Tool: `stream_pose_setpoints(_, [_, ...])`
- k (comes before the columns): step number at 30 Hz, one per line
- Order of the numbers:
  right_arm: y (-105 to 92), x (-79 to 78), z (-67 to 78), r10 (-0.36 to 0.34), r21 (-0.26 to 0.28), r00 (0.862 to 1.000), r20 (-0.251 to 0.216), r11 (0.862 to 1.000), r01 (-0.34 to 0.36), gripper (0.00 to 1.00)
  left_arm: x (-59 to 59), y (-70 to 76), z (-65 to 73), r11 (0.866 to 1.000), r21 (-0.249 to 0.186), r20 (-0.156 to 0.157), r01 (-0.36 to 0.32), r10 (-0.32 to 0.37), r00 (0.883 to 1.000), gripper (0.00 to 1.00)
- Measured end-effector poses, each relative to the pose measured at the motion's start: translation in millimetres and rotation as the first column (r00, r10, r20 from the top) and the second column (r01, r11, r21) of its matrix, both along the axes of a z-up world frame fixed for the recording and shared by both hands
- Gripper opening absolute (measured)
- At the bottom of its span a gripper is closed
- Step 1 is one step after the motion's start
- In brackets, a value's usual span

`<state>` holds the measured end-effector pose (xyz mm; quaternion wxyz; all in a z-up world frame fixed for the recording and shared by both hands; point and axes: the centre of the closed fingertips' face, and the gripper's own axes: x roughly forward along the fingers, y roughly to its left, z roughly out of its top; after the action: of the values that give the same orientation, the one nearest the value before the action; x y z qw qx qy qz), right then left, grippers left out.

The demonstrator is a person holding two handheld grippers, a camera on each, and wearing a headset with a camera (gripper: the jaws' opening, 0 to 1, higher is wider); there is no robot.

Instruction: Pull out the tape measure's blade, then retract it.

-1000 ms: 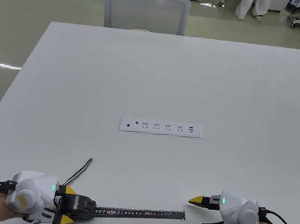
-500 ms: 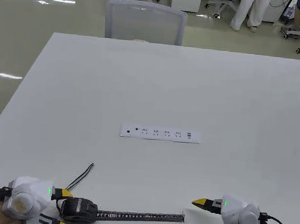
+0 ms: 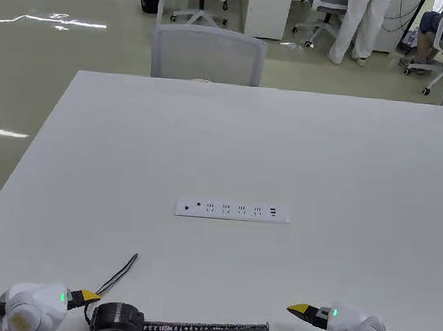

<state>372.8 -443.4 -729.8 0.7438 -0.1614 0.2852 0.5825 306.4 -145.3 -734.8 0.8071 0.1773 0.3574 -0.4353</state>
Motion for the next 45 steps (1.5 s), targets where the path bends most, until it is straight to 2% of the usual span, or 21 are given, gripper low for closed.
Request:
stream_pose_setpoints(12, [-2.2, -16.1, 9.6, -0.098, 0.025, 0.995, -0.015, 0.995, 0.098, 0.74, -15.2, -3.4, 11.3, 0.994, -0.046, 0.022, -0.1, 0.101, 0.995, 0.68])
stream_pose_setpoints(20, [-5.6, -27.8, 10.4, -0.144, -0.005, 0.989, -0.02, 0.99, 0.144, 0.8, -26.0, -8.5, 17.2, 0.986, -0.058, 0.038, -0.158, 0.16, 0.986, 0.74])
stream_pose_setpoints(23, [-4.8, -32.0, 14.9, -0.154, 0.001, 0.988, -0.014, 0.988, 0.154, 0.8, -30.2, -9.8, 20.1, 0.98, -0.064, 0.034, -0.191, 0.193, 0.981, 0.76])
stream_pose_setpoints(28, [-4.5, -38.4, 23.1, -0.181, 0.018, 0.984, -0.003, 0.983, 0.181, 0.82, -40.2, -12.2, 27.5, 0.969, -0.078, 0.048, -0.233, 0.237, 0.97, 0.78])
stream_pose_setpoints(37, [-9.1, -52.6, 30.3, -0.218, 0.012, 0.976, 0.005, 0.976, 0.218, 0.86, -52.9, -9.0, 37.6, 0.95, -0.073, 0.063, -0.305, 0.309, 0.949, 0.81])
stream_pose_setpoints(40, [-10.4, -56.6, 34.0, -0.236, 0.02, 0.972, 0.009, 0.972, 0.236, 0.87, -57.4, -11.4, 44.3, 0.943, -0.074, 0.071, -0.324, 0.329, 0.942, 0.82])
stream_pose_setpoints(45, [-11.6, -61.6, 39.8, -0.264, 0.031, 0.964, 0.019, 0.964, 0.263, 0.88, -62.5, -12.7, 48.1, 0.933, -0.075, 0.079, -0.351, 0.356, 0.931, 0.85])
